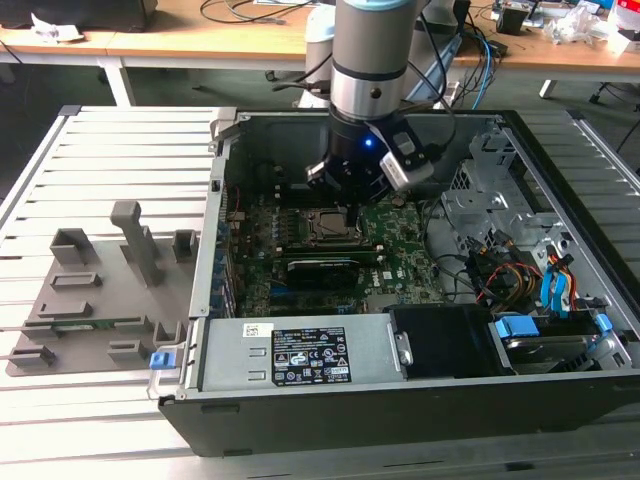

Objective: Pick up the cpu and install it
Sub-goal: 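Install the second cpu locking lever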

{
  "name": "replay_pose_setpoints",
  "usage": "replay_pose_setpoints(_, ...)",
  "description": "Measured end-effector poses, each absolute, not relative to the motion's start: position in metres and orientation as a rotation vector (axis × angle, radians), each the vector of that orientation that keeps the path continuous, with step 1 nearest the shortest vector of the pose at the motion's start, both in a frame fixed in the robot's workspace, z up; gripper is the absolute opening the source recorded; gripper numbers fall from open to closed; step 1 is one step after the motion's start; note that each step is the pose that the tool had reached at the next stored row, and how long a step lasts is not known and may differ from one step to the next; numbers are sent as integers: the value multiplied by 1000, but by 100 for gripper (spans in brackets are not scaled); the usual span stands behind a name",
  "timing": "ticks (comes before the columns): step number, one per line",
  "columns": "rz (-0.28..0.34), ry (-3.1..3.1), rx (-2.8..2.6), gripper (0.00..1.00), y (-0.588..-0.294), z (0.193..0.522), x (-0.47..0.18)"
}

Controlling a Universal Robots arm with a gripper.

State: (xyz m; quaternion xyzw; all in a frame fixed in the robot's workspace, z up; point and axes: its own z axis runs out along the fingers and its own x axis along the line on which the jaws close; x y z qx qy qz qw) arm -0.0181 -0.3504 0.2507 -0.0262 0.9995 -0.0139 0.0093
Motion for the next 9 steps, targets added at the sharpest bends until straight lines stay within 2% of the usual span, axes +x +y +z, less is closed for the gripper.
replay_pose_setpoints(4, 66, 3119, -81, 11, -365, 250, -23)
replay_pose_setpoints(9, 116, 3117, -80, 11, -382, 245, -28)
